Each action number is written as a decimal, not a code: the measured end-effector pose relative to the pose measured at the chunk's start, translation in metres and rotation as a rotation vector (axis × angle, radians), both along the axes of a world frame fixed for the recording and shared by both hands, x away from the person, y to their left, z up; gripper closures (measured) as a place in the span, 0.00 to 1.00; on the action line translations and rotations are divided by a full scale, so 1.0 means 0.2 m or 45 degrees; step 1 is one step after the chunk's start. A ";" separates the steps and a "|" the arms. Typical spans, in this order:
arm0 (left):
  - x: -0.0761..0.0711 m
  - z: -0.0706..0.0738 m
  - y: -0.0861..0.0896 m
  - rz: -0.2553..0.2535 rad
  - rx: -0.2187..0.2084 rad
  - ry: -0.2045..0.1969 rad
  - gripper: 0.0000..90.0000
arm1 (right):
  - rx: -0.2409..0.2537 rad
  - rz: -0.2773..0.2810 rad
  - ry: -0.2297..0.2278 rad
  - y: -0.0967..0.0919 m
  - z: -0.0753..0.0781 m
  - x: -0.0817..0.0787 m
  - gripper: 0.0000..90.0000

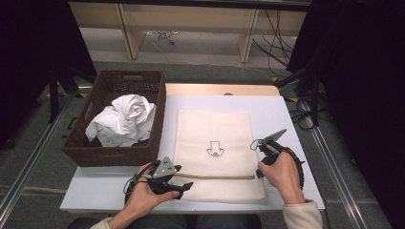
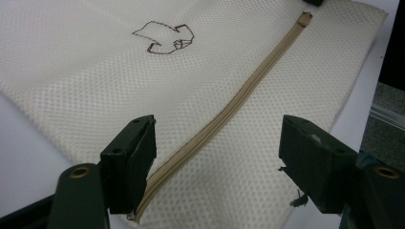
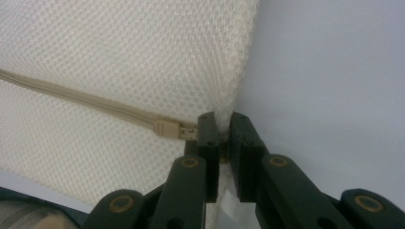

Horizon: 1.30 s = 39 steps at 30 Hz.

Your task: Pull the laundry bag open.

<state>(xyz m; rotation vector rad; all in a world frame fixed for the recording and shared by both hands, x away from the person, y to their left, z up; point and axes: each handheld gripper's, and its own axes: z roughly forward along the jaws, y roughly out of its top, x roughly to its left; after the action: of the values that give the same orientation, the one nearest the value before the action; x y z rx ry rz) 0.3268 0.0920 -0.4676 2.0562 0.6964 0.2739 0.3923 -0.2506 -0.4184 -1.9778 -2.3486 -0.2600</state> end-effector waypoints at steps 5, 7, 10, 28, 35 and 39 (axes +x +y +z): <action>0.02 0.02 -0.05 -0.021 -0.009 -0.016 0.31 | 0.004 0.010 -0.034 0.00 0.03 -0.01 0.94; 0.03 0.03 -0.07 -0.030 -0.018 -0.026 0.31 | 0.002 0.091 -0.098 -0.02 0.02 -0.01 0.94; 0.05 0.03 -0.11 -0.066 -0.033 -0.025 0.31 | 0.006 0.020 -0.058 0.00 0.05 -0.02 0.94; 0.12 0.05 -0.35 -0.214 -0.066 -0.047 0.29 | 0.018 -0.028 -0.130 0.02 0.09 -0.04 0.94; 0.12 0.06 -0.45 -0.273 -0.055 -0.053 0.26 | 0.029 0.061 -0.188 -0.01 0.09 -0.04 0.94; 0.13 0.07 -0.47 -0.282 -0.042 -0.050 0.24 | 0.034 -0.001 -0.142 0.00 0.10 -0.05 0.94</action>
<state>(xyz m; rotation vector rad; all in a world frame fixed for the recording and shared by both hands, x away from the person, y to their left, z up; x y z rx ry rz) 0.3530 -0.0014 -0.4530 2.0695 0.4416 0.1741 0.3830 -0.2496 -0.3975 -2.0026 -2.3962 -0.4101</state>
